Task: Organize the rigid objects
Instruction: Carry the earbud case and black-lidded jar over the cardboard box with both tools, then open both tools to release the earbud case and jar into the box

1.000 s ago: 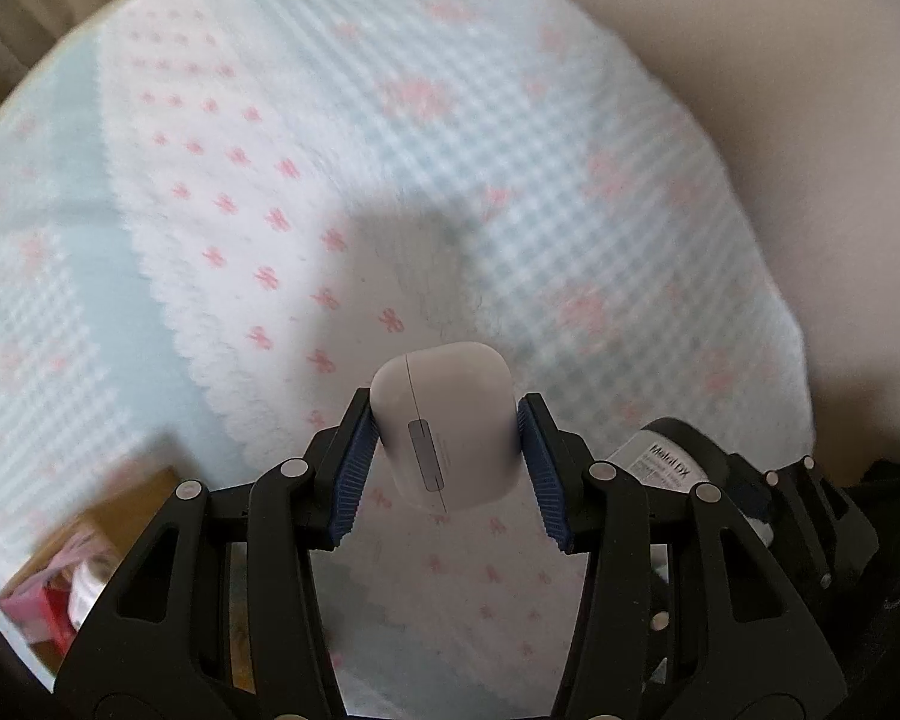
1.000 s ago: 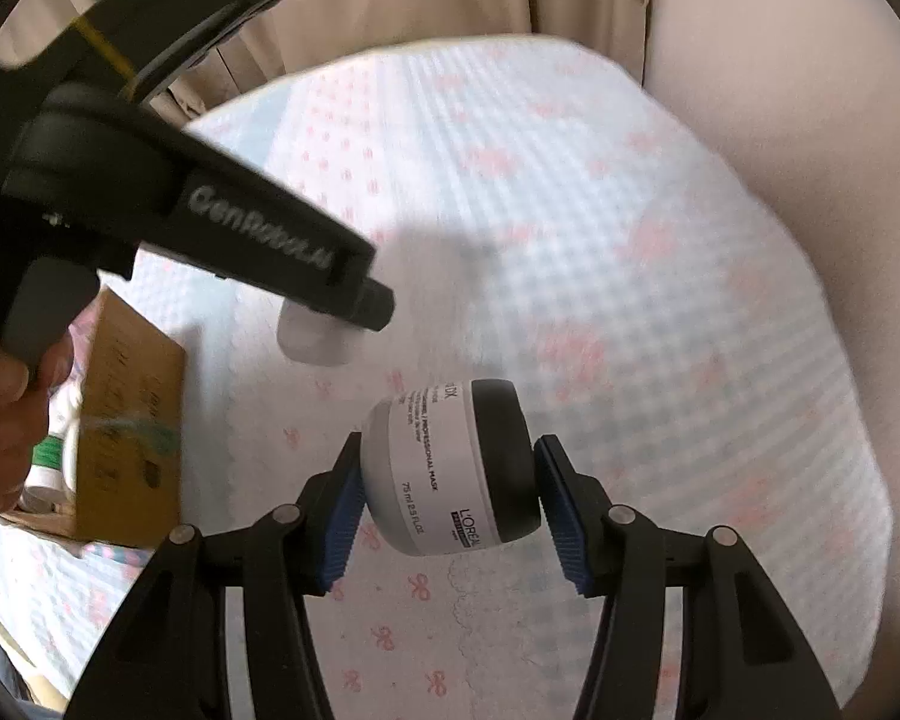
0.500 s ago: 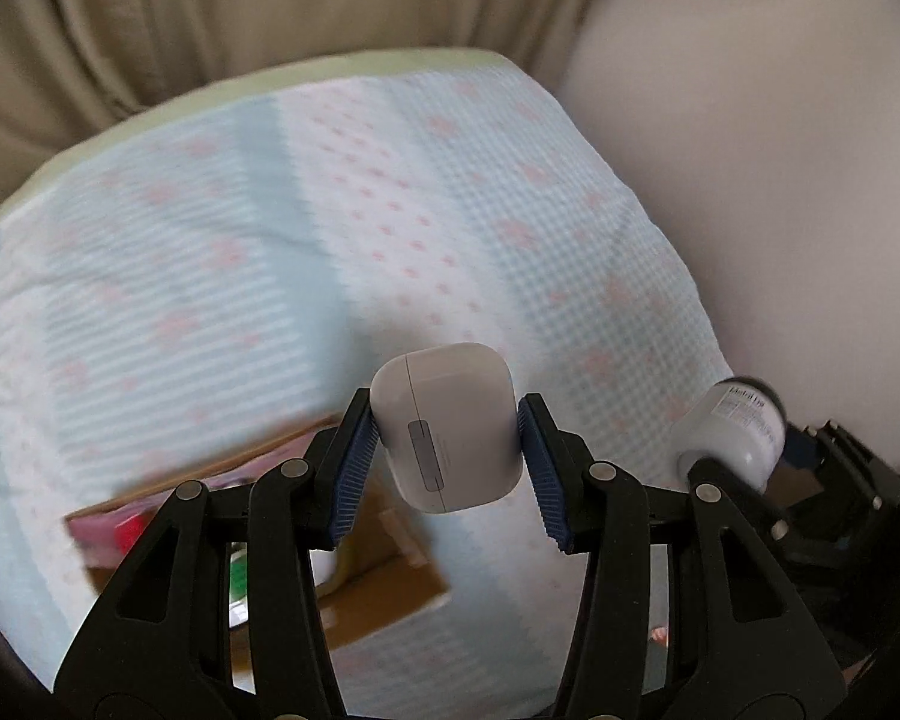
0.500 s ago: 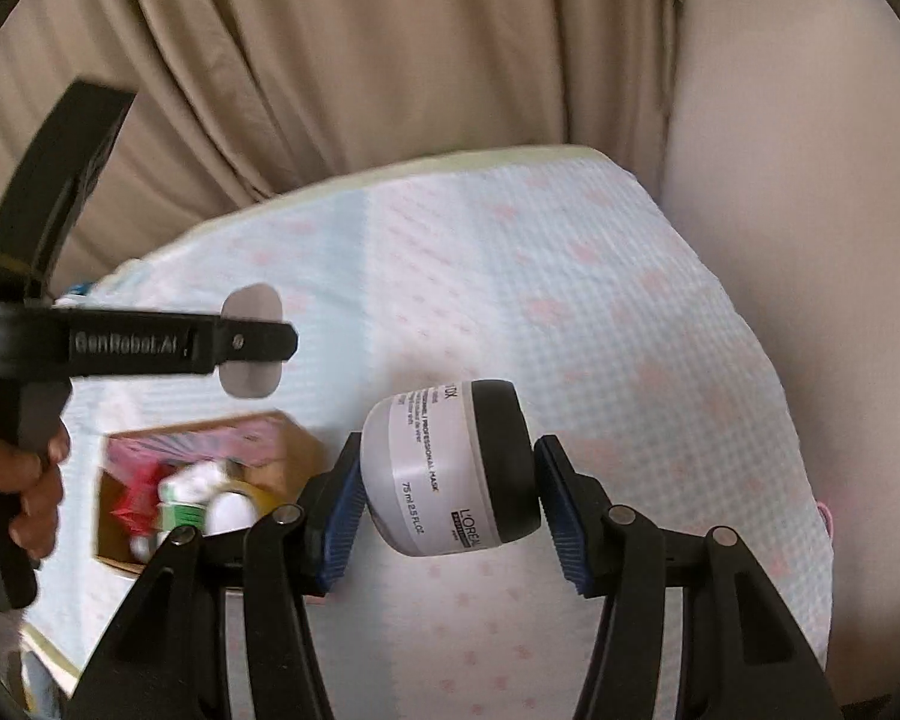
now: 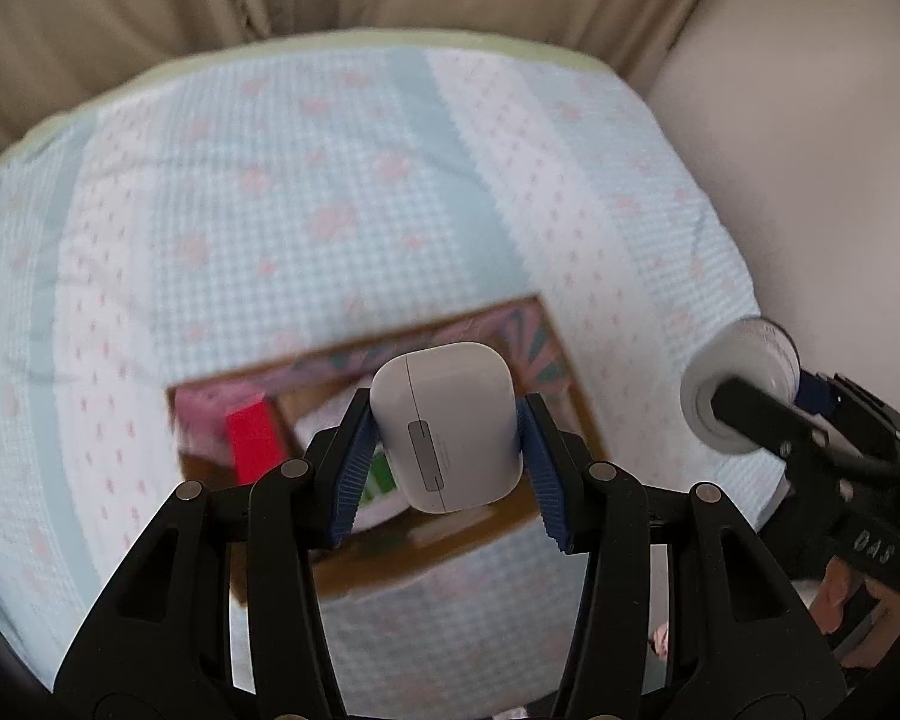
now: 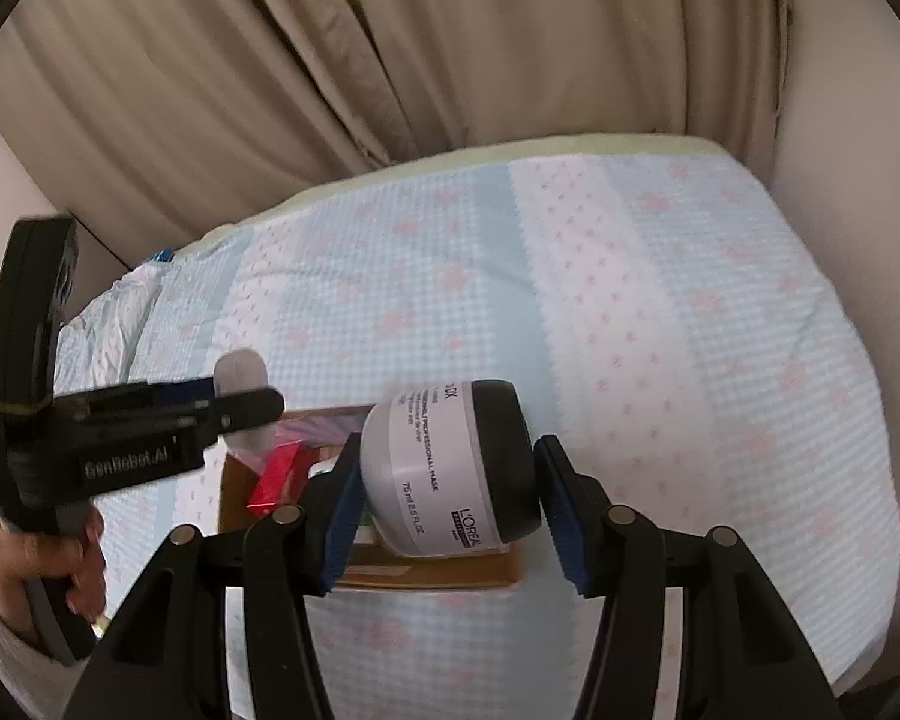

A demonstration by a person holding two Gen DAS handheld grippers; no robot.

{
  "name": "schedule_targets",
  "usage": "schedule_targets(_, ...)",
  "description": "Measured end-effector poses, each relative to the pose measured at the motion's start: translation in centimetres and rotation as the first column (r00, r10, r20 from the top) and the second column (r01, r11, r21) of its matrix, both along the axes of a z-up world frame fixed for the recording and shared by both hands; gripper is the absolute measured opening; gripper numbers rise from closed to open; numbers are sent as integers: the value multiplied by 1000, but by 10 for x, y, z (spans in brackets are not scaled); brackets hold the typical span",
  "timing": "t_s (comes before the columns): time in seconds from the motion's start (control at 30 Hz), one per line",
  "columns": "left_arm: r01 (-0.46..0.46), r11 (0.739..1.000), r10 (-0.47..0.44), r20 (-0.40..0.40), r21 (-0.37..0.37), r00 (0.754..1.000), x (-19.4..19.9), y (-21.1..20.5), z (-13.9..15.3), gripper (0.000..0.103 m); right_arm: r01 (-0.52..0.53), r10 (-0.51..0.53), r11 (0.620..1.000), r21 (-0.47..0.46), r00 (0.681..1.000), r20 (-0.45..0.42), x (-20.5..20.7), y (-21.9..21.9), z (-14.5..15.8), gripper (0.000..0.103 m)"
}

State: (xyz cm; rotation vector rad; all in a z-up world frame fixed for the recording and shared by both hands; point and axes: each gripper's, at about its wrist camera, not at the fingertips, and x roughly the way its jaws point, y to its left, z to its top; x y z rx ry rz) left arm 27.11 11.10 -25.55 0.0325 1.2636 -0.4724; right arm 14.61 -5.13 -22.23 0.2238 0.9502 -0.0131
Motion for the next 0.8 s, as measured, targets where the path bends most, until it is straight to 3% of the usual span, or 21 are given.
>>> schedule_targets(0.27, 12, 999, -8, -84, 46, 996, -18, 40, -66, 44, 116, -110, 991, 68, 990, -93, 6, 32, -58, 51)
schedule_targets(0.57, -13, 996, 25, -128, 92, 991, -31, 60, -124, 44, 111, -112, 994, -16, 973, -200, 20, 33, -120, 51)
schedule_targets(0.8, -2, 991, 19, -123, 135, 992, -32, 55, -143, 44, 108, -118, 993, -52, 963, -244, 26, 27, -148, 51)
